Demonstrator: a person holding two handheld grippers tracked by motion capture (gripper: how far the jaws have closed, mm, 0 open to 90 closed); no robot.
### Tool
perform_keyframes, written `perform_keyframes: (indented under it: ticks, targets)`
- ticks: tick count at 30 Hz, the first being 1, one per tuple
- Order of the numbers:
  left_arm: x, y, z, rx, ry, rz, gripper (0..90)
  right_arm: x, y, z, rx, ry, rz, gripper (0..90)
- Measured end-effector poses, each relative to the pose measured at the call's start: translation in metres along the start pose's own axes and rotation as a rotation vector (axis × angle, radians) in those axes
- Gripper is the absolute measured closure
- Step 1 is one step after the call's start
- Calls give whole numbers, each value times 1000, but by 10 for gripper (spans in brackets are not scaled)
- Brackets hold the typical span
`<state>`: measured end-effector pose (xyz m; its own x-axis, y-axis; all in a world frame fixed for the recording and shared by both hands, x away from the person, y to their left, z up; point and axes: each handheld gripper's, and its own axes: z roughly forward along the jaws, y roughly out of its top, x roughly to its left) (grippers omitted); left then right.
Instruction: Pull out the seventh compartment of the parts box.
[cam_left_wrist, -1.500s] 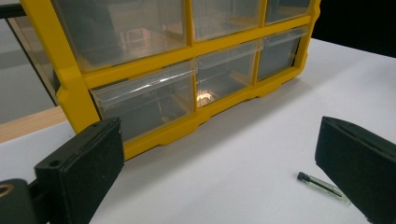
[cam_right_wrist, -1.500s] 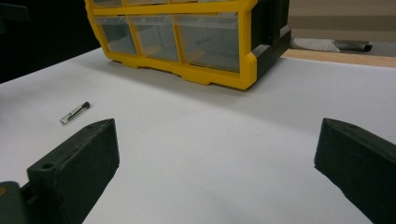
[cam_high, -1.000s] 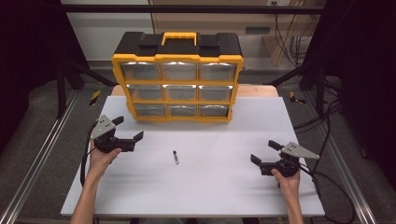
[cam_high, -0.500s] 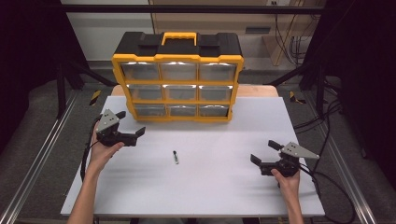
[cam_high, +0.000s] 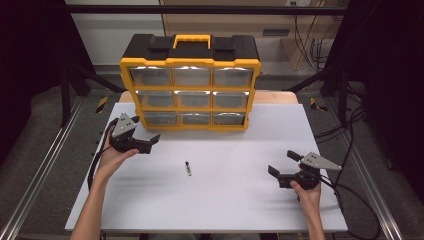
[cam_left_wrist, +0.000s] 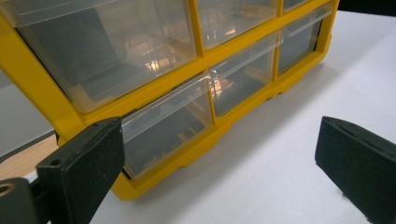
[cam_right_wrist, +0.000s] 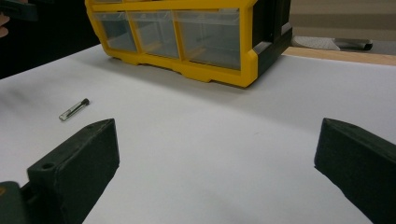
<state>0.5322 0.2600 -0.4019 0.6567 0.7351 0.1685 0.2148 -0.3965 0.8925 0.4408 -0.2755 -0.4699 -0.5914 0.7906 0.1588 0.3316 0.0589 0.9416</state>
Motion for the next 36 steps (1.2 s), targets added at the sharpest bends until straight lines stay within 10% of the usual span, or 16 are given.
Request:
perform_keyframes:
  ticks: [36]
  targets:
    - [10,8,35,115,25,200,18,0,-1,1,7,-4,-1,6]
